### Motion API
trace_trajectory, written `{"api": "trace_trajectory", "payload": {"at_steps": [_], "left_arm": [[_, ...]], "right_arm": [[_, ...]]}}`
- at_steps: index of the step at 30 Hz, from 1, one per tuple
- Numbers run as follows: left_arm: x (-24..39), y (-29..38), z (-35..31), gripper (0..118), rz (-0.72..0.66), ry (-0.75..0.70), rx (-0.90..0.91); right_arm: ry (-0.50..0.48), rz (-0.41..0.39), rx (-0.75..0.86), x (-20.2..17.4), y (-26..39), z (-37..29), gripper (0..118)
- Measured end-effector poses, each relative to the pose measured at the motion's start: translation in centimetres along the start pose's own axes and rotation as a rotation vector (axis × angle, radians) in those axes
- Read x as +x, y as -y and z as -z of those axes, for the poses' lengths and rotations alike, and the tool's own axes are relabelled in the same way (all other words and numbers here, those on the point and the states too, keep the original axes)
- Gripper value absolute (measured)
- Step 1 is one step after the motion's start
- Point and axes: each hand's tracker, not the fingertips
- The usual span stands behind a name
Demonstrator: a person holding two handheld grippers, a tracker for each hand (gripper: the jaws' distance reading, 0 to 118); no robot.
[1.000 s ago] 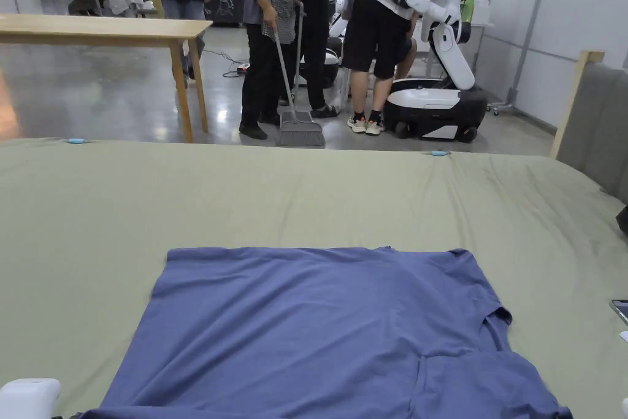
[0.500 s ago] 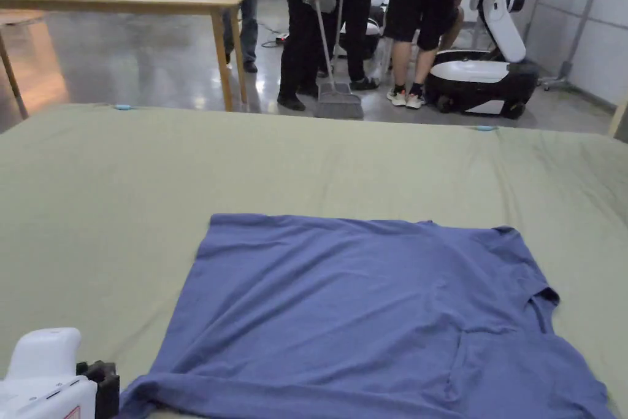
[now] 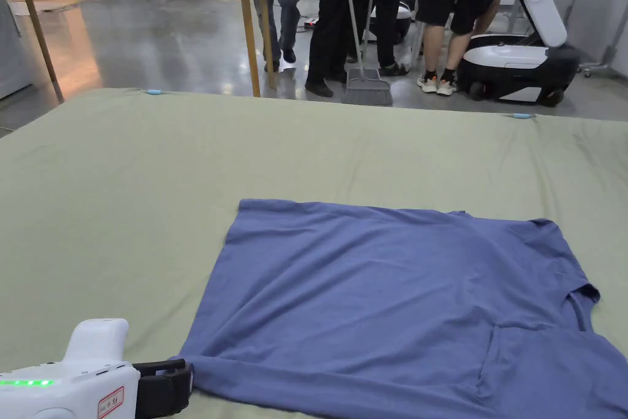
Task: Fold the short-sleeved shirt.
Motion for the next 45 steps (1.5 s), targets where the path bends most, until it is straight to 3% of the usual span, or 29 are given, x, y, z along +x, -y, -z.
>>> {"api": "trace_trajectory", "payload": {"at_steps": [4,5,7,8,10,11,13,14,20,22,23,24,25,35,45], "left_arm": [[0.4,-0.5,3.7,106,0.007,0.011,-0.073],[0.7,-0.6,3.9,95,0.012,0.006,-0.080],[1.2,-0.6,4.0,30,0.032,0.017,-0.086],[1.5,-0.7,3.8,6,0.039,0.072,-0.084],[2.5,-0.9,2.9,6,0.034,0.079,-0.068],[3.1,-0.9,2.9,6,0.086,0.039,-0.054],[3.5,-1.1,2.3,6,0.111,0.044,-0.042],[3.6,-1.1,2.4,6,0.112,0.046,-0.043],[3.8,-1.4,2.0,6,0.113,0.039,-0.039],[3.8,-1.6,1.9,6,0.111,0.039,-0.043],[3.8,-1.5,2.0,6,0.110,0.039,-0.045],[3.8,-1.5,2.2,6,0.109,0.041,-0.048],[3.5,-1.7,2.0,6,0.105,0.043,-0.052],[2.3,-6.3,1.8,6,0.044,0.126,-0.029],[3.9,-15.9,7.5,6,0.066,0.132,0.012]], "right_arm": [[0.001,-0.007,-0.023,0.1,0.1,0.4,1],[-0.003,-0.007,-0.035,0.2,0.1,0.6,1],[0.006,-0.017,-0.049,0.2,0.2,0.9,1],[0.008,-0.019,-0.056,1.1,0.3,1.5,1],[-0.002,0.001,-0.067,1.5,0.3,1.6,1],[-0.006,0.007,-0.074,1.5,0.3,1.7,9],[-0.029,0.006,-0.073,1.7,0.1,1.7,88],[-0.045,-0.003,-0.084,1.7,0.0,1.9,118],[-0.044,-0.049,-0.137,1.6,-0.1,4.3,113],[-0.041,-0.059,-0.173,2.2,-0.1,5.6,100],[-0.033,-0.058,-0.183,2.5,-0.2,6.2,81],[-0.026,-0.058,-0.179,2.2,-0.3,6.1,36],[-0.031,-0.065,-0.184,2.6,-0.5,6.3,6],[-0.072,-0.098,-0.082,1.5,-7.7,5.1,5],[-0.052,-0.189,-0.098,-0.7,-16.2,14.0,5]]}}
